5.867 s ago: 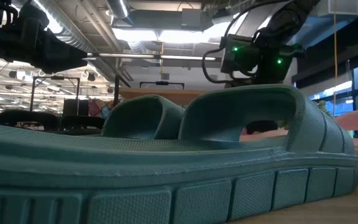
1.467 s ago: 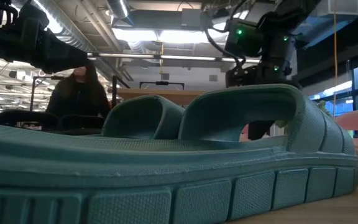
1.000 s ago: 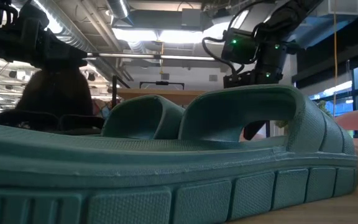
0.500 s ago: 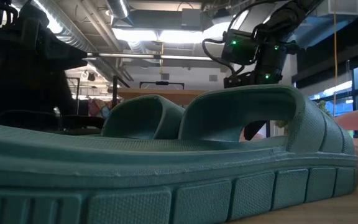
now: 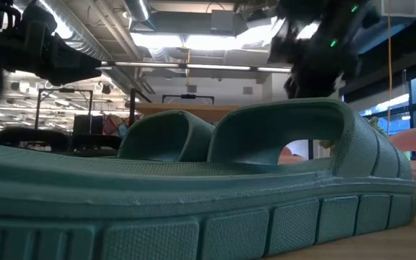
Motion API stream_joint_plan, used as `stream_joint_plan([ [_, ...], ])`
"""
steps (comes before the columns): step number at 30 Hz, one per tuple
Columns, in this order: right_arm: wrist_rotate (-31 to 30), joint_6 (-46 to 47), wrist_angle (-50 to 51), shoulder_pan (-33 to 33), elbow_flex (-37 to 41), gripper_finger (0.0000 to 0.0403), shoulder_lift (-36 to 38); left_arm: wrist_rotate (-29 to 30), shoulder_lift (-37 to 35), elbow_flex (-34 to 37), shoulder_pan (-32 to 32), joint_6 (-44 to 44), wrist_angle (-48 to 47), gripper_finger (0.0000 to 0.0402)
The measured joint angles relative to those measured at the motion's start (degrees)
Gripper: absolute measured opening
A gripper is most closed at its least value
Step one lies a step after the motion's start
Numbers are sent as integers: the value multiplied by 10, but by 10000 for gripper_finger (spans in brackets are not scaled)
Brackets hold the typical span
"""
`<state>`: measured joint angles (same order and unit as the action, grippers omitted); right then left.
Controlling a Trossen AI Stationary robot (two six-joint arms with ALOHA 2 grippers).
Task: Pick and place slides into the shelf
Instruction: Put the pink slide under the shelf
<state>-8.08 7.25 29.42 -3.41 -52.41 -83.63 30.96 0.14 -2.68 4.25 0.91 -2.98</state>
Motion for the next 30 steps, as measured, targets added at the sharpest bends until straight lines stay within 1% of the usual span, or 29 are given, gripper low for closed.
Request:
stream_joint_plan([
  [3,3,34,11,-47,0,228,28,0,0,0,0,0,0,273],
  [8,7,100,75,-146,0,228,61,0,0,0,0,0,0,273],
  [12,7,213,121,-220,0,228,60,0,0,0,0,0,0,273],
  [17,6,350,149,-291,0,228,47,0,0,0,0,0,0,273],
  [21,-3,417,149,-328,0,228,28,0,0,0,0,0,0,273],
  [23,-14,436,153,-341,0,228,15,0,0,0,0,0,0,273],
  [30,-62,435,155,-355,0,228,-32,0,0,0,0,0,0,273],
])
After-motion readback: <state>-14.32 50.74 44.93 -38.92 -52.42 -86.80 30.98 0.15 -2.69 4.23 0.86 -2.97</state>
